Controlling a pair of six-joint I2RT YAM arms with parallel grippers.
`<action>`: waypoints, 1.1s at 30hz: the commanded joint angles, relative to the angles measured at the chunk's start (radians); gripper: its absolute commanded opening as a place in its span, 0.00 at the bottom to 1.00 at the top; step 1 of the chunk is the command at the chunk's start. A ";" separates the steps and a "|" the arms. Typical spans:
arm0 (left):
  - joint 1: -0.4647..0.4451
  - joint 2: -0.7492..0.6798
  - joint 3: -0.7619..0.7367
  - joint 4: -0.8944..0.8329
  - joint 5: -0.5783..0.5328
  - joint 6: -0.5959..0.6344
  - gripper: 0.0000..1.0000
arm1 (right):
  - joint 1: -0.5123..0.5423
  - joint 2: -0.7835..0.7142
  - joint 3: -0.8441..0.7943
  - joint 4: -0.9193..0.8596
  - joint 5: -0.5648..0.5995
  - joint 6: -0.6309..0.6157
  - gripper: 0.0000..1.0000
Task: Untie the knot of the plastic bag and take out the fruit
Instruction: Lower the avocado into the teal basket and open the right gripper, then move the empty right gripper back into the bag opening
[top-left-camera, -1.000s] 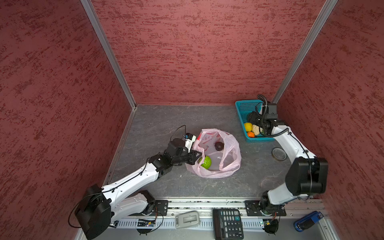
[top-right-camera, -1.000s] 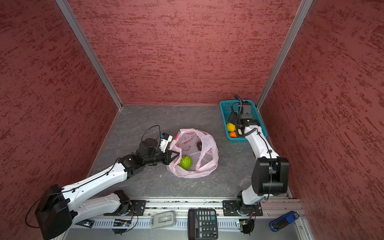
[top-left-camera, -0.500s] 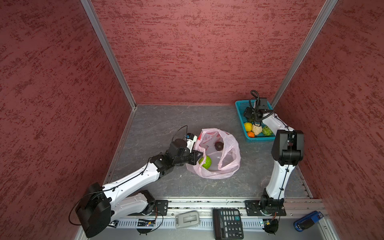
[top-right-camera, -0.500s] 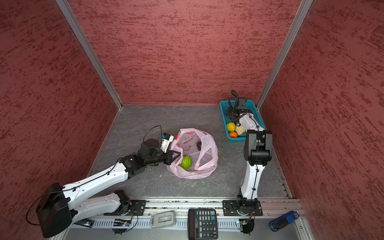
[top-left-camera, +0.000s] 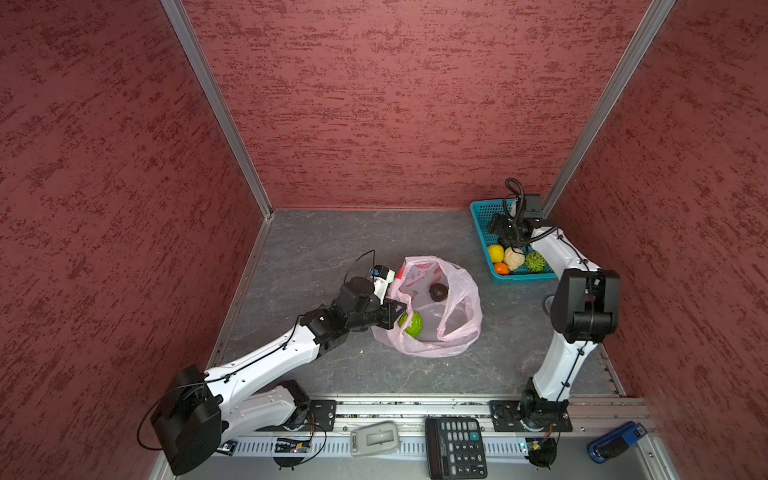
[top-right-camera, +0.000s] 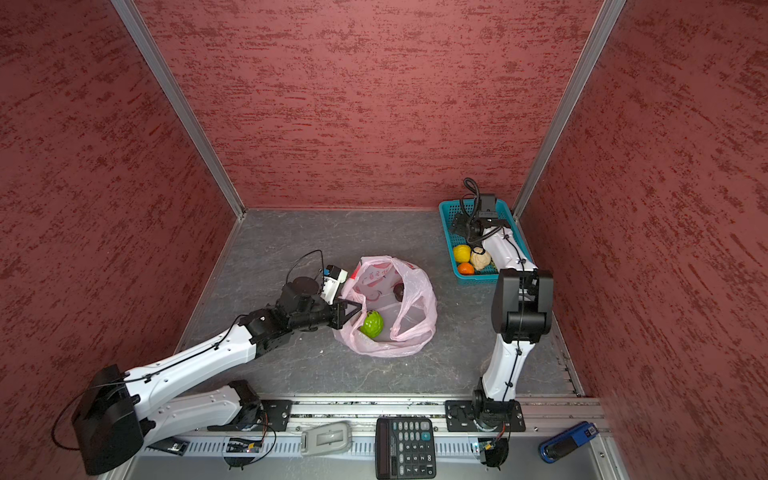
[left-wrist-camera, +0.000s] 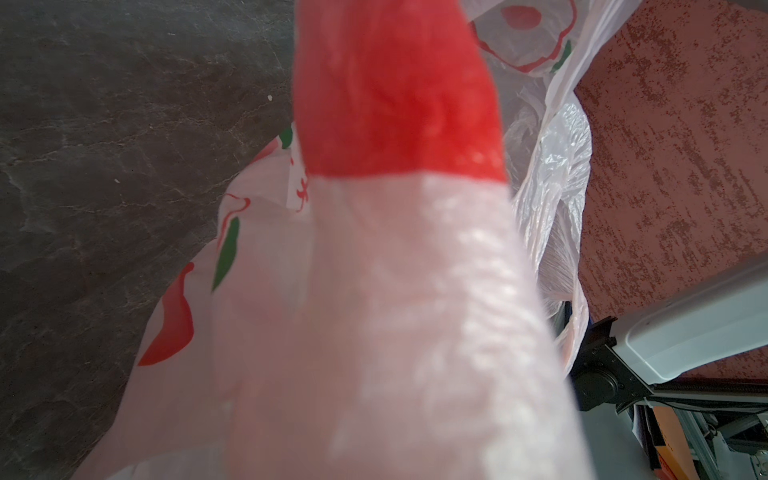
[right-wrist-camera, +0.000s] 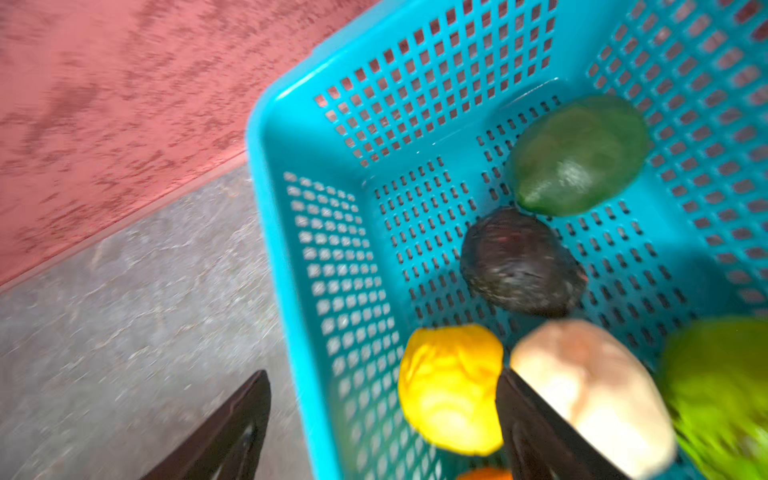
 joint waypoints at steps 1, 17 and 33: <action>-0.004 -0.020 0.020 0.020 0.009 0.020 0.00 | 0.043 -0.156 -0.045 -0.066 -0.051 0.003 0.87; 0.004 -0.021 0.047 -0.007 0.054 0.054 0.00 | 0.510 -0.665 -0.231 -0.320 -0.117 0.221 0.88; 0.033 -0.032 0.045 -0.016 0.089 0.070 0.00 | 0.819 -0.631 -0.387 -0.174 0.018 0.415 0.87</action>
